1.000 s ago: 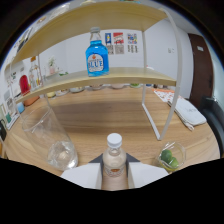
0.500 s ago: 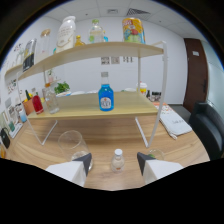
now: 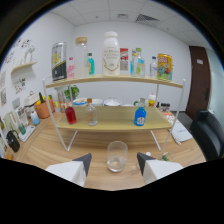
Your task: Make me a cup of Mojito.
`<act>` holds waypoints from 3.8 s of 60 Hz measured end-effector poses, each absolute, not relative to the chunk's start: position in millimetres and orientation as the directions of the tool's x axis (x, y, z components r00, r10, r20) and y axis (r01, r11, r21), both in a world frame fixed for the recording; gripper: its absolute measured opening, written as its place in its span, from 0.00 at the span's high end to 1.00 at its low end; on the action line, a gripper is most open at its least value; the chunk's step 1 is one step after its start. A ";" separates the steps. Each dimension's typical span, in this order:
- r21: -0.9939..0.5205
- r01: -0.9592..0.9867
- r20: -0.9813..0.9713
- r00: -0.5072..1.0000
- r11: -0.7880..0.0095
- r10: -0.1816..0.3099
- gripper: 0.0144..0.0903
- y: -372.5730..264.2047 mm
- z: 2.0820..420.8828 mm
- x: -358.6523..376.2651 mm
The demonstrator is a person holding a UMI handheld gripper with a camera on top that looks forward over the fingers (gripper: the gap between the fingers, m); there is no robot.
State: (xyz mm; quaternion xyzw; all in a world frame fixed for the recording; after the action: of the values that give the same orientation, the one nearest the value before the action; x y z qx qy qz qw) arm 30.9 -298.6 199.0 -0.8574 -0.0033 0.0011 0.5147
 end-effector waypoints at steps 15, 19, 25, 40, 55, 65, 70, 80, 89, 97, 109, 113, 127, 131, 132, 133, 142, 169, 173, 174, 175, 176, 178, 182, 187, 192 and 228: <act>-0.921 0.016 0.006 1.000 -0.389 0.027 0.07 -293.9 278.7 -35.7; -0.934 0.021 0.010 0.999 -0.357 0.033 0.07 -291.5 302.7 -57.1; -0.950 0.031 0.019 0.999 -0.311 0.040 0.06 -284.1 333.6 -85.6; -0.973 0.002 -0.011 0.998 -0.229 0.056 0.05 -255.9 381.9 -138.8; -0.981 0.010 -0.002 0.998 -0.192 0.061 0.05 -196.9 395.0 -156.9; -0.982 0.003 -0.008 0.998 -0.187 0.059 0.05 -150.3 396.3 -161.1; -0.981 -0.011 -0.022 0.998 -0.194 0.055 0.06 -130.7 393.5 -162.2; -0.981 -0.035 -0.042 0.999 -0.191 0.033 0.18 -102.1 390.5 -159.9; -0.983 -0.056 -0.057 0.998 -0.173 0.000 0.47 -92.6 394.4 -153.8; -0.985 -0.033 -0.032 0.999 -0.170 -0.006 0.49 -92.8 394.3 -152.8; -0.982 -0.013 -0.012 1.000 -0.191 -0.006 0.51 -99.8 394.7 -152.0; -0.984 -0.014 -0.014 1.000 -0.178 0.000 0.51 -108.7 400.1 -152.3; -0.992 -0.005 -0.006 1.000 -0.128 0.004 0.51 -166.0 422.0 -140.7; -0.992 -0.009 -0.008 1.000 -0.130 -0.008 0.51 -185.0 417.1 -133.4; -0.991 -0.007 -0.005 1.000 -0.135 -0.009 0.52 -189.2 414.0 -131.2; -0.990 -0.008 -0.006 1.000 -0.139 -0.012 0.52 -193.2 410.7 -128.6; -0.981 -0.043 -0.036 0.998 -0.188 -0.043 0.52 -221.6 363.0 -102.7; -0.859 -0.376 -0.382 0.923 -0.347 -0.053 0.51 -234.0 192.3 -62.9; -0.782 -0.515 -0.525 0.848 -0.351 -0.076 0.51 -233.1 187.3 -61.2; -0.758 -0.552 -0.563 0.823 -0.348 -0.079 0.52 -232.5 186.6 -61.2; -0.731 -0.588 -0.600 0.795 -0.345 -0.083 0.52 -232.2 186.1 -60.9; -0.708 -0.619 -0.632 0.770 -0.340 -0.086 0.51 -230.5 185.4 -60.0; -0.659 -0.675 -0.690 0.718 -0.333 -0.089 0.52 -228.9 186.5 -59.1; -0.537 -0.780 -0.801 0.591 -0.321 -0.098 0.52 -225.4 189.1 -58.5; -0.357 -0.883 -0.907 0.405 -0.305 -0.112 0.51 -220.4 194.7 -59.4; -0.210 -0.934 -0.962 0.251 -0.287 -0.111 0.52 -214.7 202.7 -57.0; 0.535 -0.821 -0.843 -0.533 -0.200 -0.070 0.52 -205.8 236.8 -33.3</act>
State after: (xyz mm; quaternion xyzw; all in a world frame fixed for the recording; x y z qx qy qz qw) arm -33.3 -205.8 236.8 -0.3929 0.5666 0.6675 0.2812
